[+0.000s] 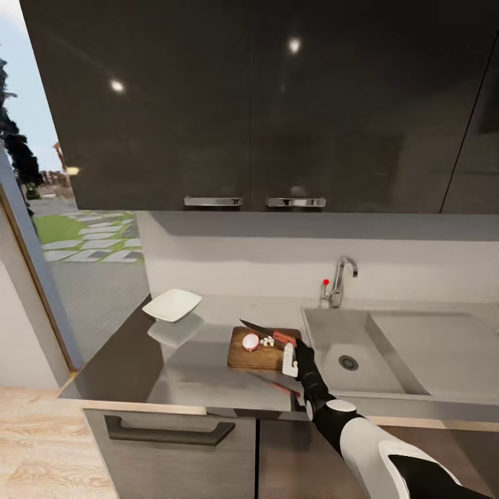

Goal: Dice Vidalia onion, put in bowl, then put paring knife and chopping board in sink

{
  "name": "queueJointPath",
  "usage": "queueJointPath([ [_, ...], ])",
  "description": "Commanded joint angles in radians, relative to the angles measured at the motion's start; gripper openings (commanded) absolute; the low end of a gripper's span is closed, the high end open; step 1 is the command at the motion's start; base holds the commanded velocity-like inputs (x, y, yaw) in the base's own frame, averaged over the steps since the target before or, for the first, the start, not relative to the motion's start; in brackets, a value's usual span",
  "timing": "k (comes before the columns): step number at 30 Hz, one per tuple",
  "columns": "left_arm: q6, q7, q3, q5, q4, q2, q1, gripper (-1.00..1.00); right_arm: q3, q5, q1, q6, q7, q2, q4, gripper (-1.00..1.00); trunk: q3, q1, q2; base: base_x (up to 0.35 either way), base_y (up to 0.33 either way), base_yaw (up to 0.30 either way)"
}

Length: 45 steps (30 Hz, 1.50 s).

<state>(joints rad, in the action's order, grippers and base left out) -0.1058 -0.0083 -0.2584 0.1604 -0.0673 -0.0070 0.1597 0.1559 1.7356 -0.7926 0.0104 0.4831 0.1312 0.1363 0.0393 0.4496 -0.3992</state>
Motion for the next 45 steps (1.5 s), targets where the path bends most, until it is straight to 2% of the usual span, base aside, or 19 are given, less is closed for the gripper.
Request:
queueJointPath([
  [1, -0.008, -0.001, -0.009, 0.01, -0.005, -0.001, 0.001, 1.0, 0.008, 0.01, 0.0, 0.001, 0.002, 0.001, -0.001, -1.0, 0.0, 0.0, -0.001, -0.003, 0.0, 0.0],
  [16, -0.008, -0.001, -0.009, 0.01, -0.005, 0.001, 0.001, 1.0, 0.007, 0.016, 0.0, -0.001, -0.007, -0.001, -0.017, -1.0, 0.0, 0.0, -0.001, 0.0, 0.051, 0.0],
  [28, -0.008, -0.001, -0.009, 0.01, -0.005, 0.0, 0.001, 1.0, 0.007, 0.015, 0.0, 0.0, -0.04, -0.001, -0.018, -1.0, 0.0, 0.0, -0.001, 0.0, 0.0, 0.0],
  [36, -0.008, -0.001, -0.009, 0.011, -0.005, 0.0, 0.001, 1.0, 0.008, 0.014, 0.0, 0.0, -0.04, -0.01, -0.022, -1.0, 0.0, 0.0, -0.001, 0.0, 0.0, 0.0],
  [45, -0.006, 0.0, -0.009, 0.011, -0.005, -0.001, 0.001, 1.0, 0.008, 0.014, 0.0, 0.0, -0.041, -0.011, -0.059, -1.0, 0.0, 0.0, -0.001, 0.0, 0.0, 0.0],
])
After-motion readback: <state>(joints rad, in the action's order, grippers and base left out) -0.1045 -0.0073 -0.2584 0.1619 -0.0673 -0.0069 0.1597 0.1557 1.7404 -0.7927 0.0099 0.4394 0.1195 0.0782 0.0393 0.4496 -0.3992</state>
